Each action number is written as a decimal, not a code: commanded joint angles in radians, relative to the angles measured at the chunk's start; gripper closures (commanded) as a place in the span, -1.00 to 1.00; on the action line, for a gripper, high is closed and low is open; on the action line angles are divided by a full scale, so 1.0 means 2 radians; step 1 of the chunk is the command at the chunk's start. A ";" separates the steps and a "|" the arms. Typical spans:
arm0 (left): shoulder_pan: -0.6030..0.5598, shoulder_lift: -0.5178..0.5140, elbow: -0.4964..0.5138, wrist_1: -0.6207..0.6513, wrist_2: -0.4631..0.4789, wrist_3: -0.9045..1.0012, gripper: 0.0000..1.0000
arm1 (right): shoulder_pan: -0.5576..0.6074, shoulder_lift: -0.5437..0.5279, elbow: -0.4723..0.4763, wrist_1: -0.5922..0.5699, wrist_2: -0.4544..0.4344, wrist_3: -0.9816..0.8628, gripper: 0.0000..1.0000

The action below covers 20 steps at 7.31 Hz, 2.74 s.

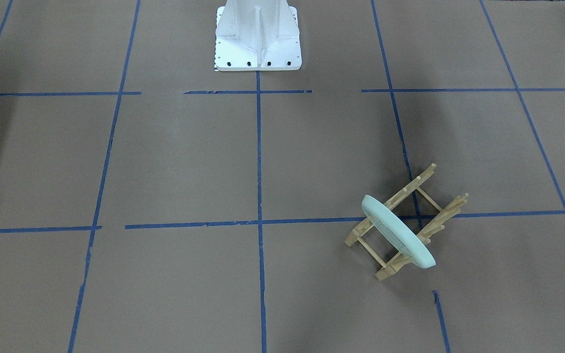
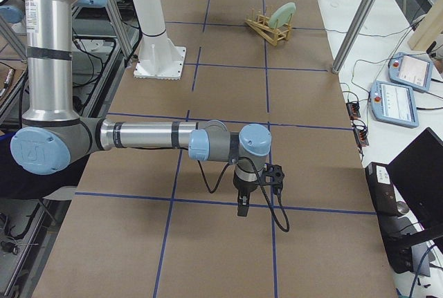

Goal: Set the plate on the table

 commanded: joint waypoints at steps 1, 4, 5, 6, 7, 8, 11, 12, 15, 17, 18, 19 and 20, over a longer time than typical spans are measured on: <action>0.001 -0.050 -0.002 -0.074 -0.003 -0.009 -1.00 | 0.000 0.000 0.000 0.000 0.000 0.000 -1.00; 0.004 -0.051 0.022 -0.280 -0.108 -0.262 -1.00 | 0.000 0.000 0.000 0.000 0.000 0.000 -1.00; 0.026 -0.055 0.032 -0.341 -0.113 -0.357 -1.00 | 0.000 0.000 0.000 0.000 0.000 0.000 -1.00; 0.051 -0.071 0.037 -0.391 -0.110 -0.433 -1.00 | 0.000 0.000 0.000 0.000 0.000 0.000 -1.00; 0.074 -0.097 0.053 -0.423 -0.105 -0.526 -1.00 | 0.000 0.000 0.000 0.000 0.000 0.000 -1.00; 0.094 -0.112 0.081 -0.469 -0.103 -0.579 -1.00 | 0.000 0.000 0.000 0.000 0.000 0.000 -1.00; 0.200 -0.141 0.087 -0.612 0.067 -0.853 -1.00 | 0.000 0.000 0.000 0.000 0.000 0.000 -1.00; 0.226 -0.155 0.087 -0.624 0.112 -0.915 -1.00 | 0.000 0.000 0.000 0.000 0.000 0.000 -1.00; 0.274 -0.192 0.121 -0.625 0.150 -0.970 -0.93 | 0.000 0.000 0.000 0.000 0.000 0.000 -1.00; 0.304 -0.206 0.139 -0.625 0.190 -0.970 -0.81 | 0.000 0.000 0.000 0.000 0.000 0.000 -1.00; 0.305 -0.218 0.156 -0.625 0.190 -0.970 -0.72 | 0.000 0.000 0.000 0.000 0.000 0.000 -1.00; 0.307 -0.222 0.162 -0.625 0.191 -0.970 -0.57 | 0.000 0.000 0.000 0.000 0.000 0.000 -1.00; 0.309 -0.222 0.162 -0.625 0.190 -0.970 -0.33 | 0.000 0.000 0.000 0.000 0.000 0.000 -1.00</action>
